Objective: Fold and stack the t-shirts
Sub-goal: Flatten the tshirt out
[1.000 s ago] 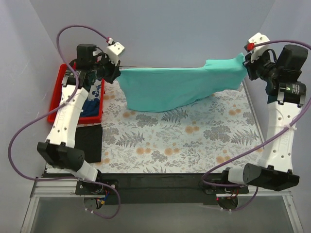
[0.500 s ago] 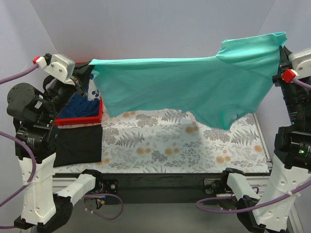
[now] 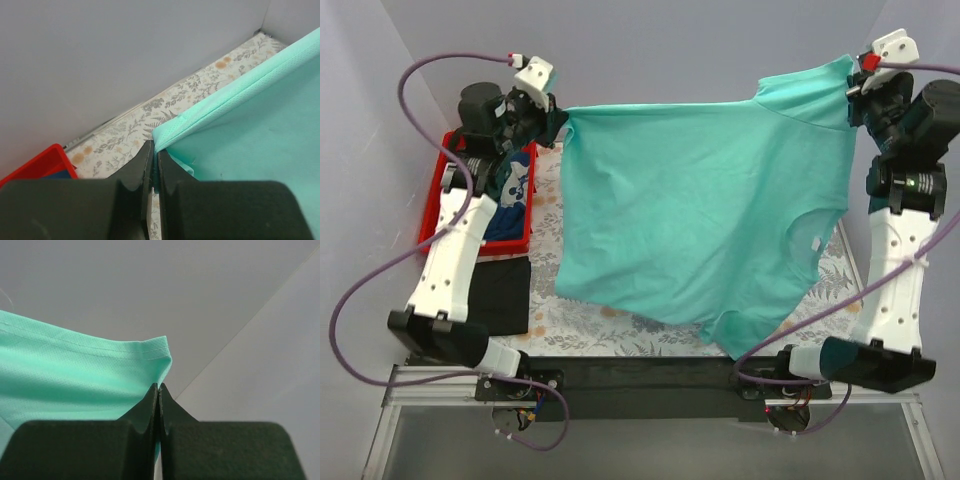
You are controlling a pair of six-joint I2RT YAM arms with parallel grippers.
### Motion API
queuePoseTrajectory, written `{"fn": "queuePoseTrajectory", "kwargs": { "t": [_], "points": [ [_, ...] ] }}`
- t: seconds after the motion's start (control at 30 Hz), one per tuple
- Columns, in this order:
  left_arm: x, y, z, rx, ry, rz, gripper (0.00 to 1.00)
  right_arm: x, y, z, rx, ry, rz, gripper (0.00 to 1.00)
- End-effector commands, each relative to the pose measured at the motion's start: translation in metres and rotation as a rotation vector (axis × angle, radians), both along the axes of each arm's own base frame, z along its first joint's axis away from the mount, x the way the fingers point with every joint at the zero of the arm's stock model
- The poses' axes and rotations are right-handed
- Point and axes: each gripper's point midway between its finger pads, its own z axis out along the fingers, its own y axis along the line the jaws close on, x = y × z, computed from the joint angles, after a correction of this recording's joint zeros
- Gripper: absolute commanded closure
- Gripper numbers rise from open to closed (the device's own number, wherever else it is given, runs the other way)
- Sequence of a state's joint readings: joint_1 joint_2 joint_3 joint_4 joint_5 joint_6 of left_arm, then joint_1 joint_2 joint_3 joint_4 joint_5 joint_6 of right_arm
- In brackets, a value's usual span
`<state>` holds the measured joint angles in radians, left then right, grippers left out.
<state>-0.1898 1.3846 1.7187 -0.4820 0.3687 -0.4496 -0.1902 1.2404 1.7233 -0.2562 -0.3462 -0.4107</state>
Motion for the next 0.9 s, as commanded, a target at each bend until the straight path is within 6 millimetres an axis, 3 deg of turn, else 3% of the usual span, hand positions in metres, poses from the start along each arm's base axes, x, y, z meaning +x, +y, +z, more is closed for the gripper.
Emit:
{"fn": "queuePoseTrajectory", "kwargs": {
  "t": [0.0,0.03,0.07,0.1,0.13,0.17,0.2,0.23,0.27,0.33,0.37,0.43,0.47,0.5,0.53,0.57,0.6,0.63,0.67,0.7,0.77,0.8,0.87],
  "points": [
    [0.032,0.0,0.041,-0.026,-0.127,0.025,1.0,0.02,-0.01,0.045,0.038,-0.129,-0.021,0.99],
    [0.057,-0.004,0.031,-0.021,-0.115,0.032,1.0,0.027,-0.012,0.05,0.057,-0.135,-0.022,0.99],
    [0.07,-0.003,0.036,-0.022,-0.131,0.046,1.0,0.033,-0.012,0.056,0.073,-0.143,-0.019,0.99],
    [0.073,-0.002,0.068,-0.033,-0.208,0.051,1.0,0.042,-0.014,0.074,0.109,-0.182,-0.012,0.99],
    [0.095,-0.006,0.061,-0.024,-0.206,0.051,1.0,0.046,-0.017,0.084,0.132,-0.203,-0.022,0.99],
    [0.102,-0.004,0.072,-0.025,-0.238,0.057,1.0,0.047,-0.016,0.097,0.145,-0.23,-0.014,0.99],
    [0.108,-0.002,0.081,-0.027,-0.264,0.065,1.0,0.065,-0.019,0.093,0.164,-0.216,-0.008,0.99],
    [0.117,0.001,0.103,-0.035,-0.329,0.078,1.0,0.056,-0.014,0.118,0.171,-0.277,0.016,0.99],
    [0.119,0.004,0.111,-0.04,-0.356,0.089,1.0,0.065,-0.015,0.118,0.18,-0.279,0.025,0.99],
    [0.121,0.011,0.129,-0.047,-0.428,0.101,1.0,0.062,-0.011,0.13,0.176,-0.33,0.05,0.99],
    [0.133,0.015,0.11,-0.021,-0.409,0.108,1.0,0.067,-0.012,0.124,0.179,-0.324,0.054,0.99],
    [0.121,0.017,0.12,-0.008,-0.489,0.088,1.0,0.068,-0.008,0.114,0.172,-0.324,0.07,0.99],
    [0.134,0.015,0.07,0.027,-0.407,0.072,1.0,0.067,-0.007,0.112,0.149,-0.35,0.079,0.99],
    [0.12,0.016,0.072,0.059,-0.44,0.064,1.0,0.076,-0.007,0.079,0.142,-0.284,0.08,0.99],
    [0.116,0.013,0.066,0.071,-0.479,0.042,1.0,0.078,-0.003,0.066,0.122,-0.264,0.101,0.99],
    [0.121,0.012,0.021,0.094,-0.405,0.03,1.0,0.086,-0.003,0.03,0.108,-0.207,0.099,0.99],
    [0.113,0.012,0.017,0.102,-0.423,0.022,1.0,0.088,-0.002,0.015,0.092,-0.186,0.104,0.99],
    [0.112,0.011,0.0,0.113,-0.398,0.015,1.0,0.091,0.002,-0.009,0.072,-0.142,0.131,0.99],
    [0.111,0.01,-0.019,0.12,-0.366,0.006,1.0,0.086,0.005,-0.019,0.044,-0.137,0.137,0.99],
    [0.107,0.01,-0.059,0.143,-0.296,-0.006,1.0,0.092,0.004,-0.07,0.04,-0.044,0.138,0.99],
    [0.099,0.009,-0.094,0.16,-0.248,-0.03,1.0,0.08,0.014,-0.101,-0.006,0.0,0.189,0.99],
    [0.092,0.009,-0.131,0.174,-0.186,-0.042,1.0,0.078,0.017,-0.151,-0.034,0.082,0.208,0.99],
    [0.077,0.007,-0.155,0.182,-0.151,-0.072,1.0,0.062,0.021,-0.172,-0.052,0.107,0.212,0.99]
  ]
}}
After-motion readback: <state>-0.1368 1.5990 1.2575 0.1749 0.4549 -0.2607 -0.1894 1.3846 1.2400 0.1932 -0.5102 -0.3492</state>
